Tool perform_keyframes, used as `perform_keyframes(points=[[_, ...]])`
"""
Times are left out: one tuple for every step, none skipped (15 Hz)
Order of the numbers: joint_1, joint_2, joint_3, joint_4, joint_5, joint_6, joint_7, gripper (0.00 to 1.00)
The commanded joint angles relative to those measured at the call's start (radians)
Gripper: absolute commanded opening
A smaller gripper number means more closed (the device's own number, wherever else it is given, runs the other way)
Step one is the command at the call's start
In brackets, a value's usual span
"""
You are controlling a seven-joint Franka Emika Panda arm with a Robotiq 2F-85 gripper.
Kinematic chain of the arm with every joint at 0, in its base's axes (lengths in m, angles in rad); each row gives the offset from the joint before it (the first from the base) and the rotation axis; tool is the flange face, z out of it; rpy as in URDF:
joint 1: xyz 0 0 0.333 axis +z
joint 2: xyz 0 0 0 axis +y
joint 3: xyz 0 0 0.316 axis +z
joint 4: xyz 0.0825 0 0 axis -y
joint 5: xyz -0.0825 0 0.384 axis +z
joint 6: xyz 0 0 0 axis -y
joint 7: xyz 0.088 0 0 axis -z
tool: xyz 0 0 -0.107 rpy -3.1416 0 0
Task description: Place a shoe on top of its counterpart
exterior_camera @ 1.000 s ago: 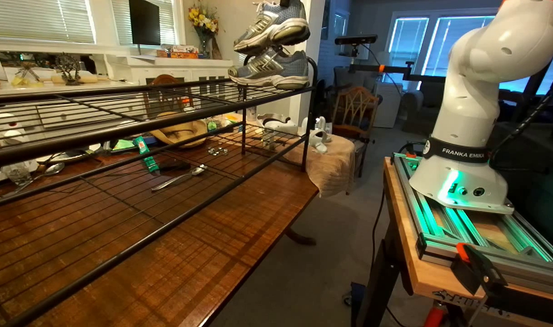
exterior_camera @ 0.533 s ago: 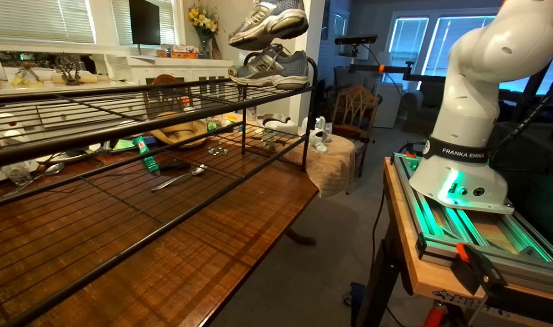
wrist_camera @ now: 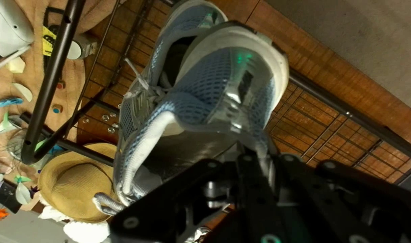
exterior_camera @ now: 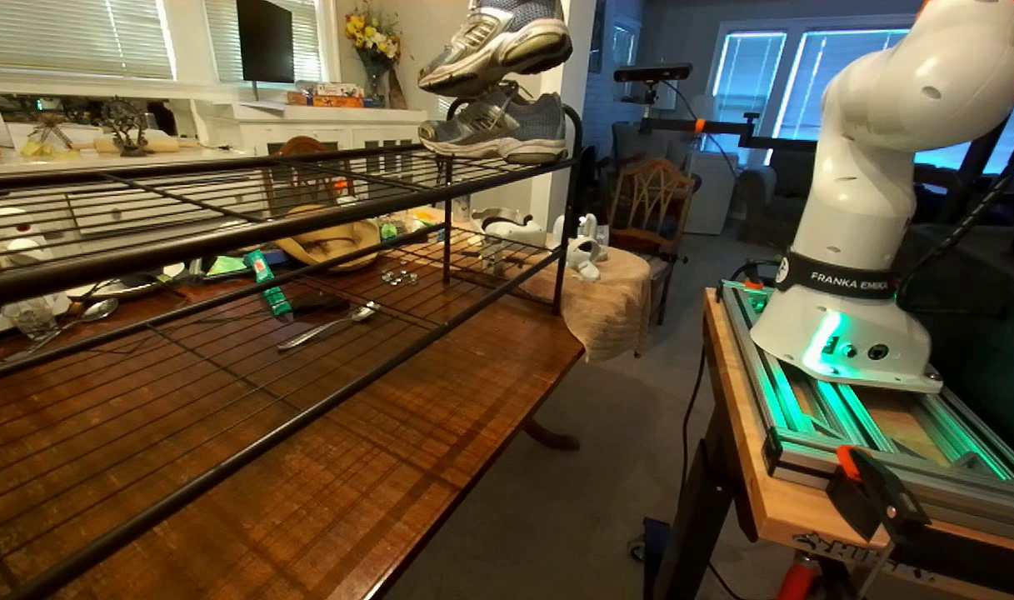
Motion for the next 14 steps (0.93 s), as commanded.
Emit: perform_keyframes(points=[[0.009, -0.016, -0.014, 0.008, -0.023, -0.053, -0.069, 0.02], [0.009, -0.015, -0.018, 0.008, -0.024, -0.058, -0.085, 0.02], [0.009, -0.014, -0.020, 0.008, -0.023, -0.063, -0.098, 0.02], [0.011, -0.015, -0.024, 0.006, -0.020, -0.064, -0.118, 0.02], [0.012, -0.015, -0.026, 0.004, -0.021, -0.066, -0.132, 0.02], [0.011, -0.014, -0.027, 0.002, -0.023, -0.068, -0.142, 0.02], [0.010, -0.015, -0.029, 0.001, -0.025, -0.069, -0.150, 0.02], [0.007, -0.014, -0.029, 0.003, -0.030, -0.070, -0.155, 0.02], [0.006, -0.014, -0.032, 0.006, -0.032, -0.071, -0.159, 0.02], [0.005, -0.013, -0.033, 0.007, -0.036, -0.071, -0.162, 0.02], [0.005, -0.012, -0.035, 0.008, -0.039, -0.072, -0.167, 0.02], [0.005, -0.012, -0.036, 0.006, -0.041, -0.070, -0.167, 0.02], [0.005, -0.011, -0.036, 0.005, -0.042, -0.070, -0.168, 0.02], [0.005, -0.011, -0.037, 0.003, -0.042, -0.069, -0.168, 0.02]])
